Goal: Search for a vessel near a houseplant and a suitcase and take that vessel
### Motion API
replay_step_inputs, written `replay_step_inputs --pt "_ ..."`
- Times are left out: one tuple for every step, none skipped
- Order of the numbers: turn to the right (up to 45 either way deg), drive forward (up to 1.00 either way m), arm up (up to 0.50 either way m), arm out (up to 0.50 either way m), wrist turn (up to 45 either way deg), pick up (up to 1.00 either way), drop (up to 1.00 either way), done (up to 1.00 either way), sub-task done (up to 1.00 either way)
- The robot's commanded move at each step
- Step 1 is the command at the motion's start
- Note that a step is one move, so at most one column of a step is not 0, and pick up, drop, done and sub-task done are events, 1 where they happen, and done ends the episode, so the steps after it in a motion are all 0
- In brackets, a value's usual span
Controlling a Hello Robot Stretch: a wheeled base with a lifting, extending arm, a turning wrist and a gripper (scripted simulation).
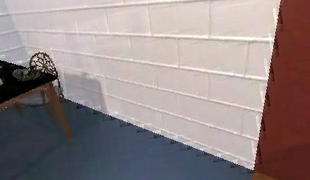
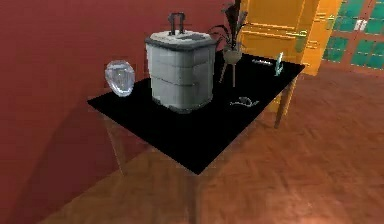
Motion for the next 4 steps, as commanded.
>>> replay_step_inputs --pt "36.0 0.0 0.0 0.0 0.0 0.0 0.0 0.0 0.0" --pt "0.0 0.4 0.0 0.0 0.0 0.0 0.0 0.0 0.0" --pt "-36.0 0.0 0.0 0.0 0.0 0.0 0.0 0.0 0.0" --pt "45.0 0.0 0.0 0.0 0.0 0.0 0.0 0.0 0.0"
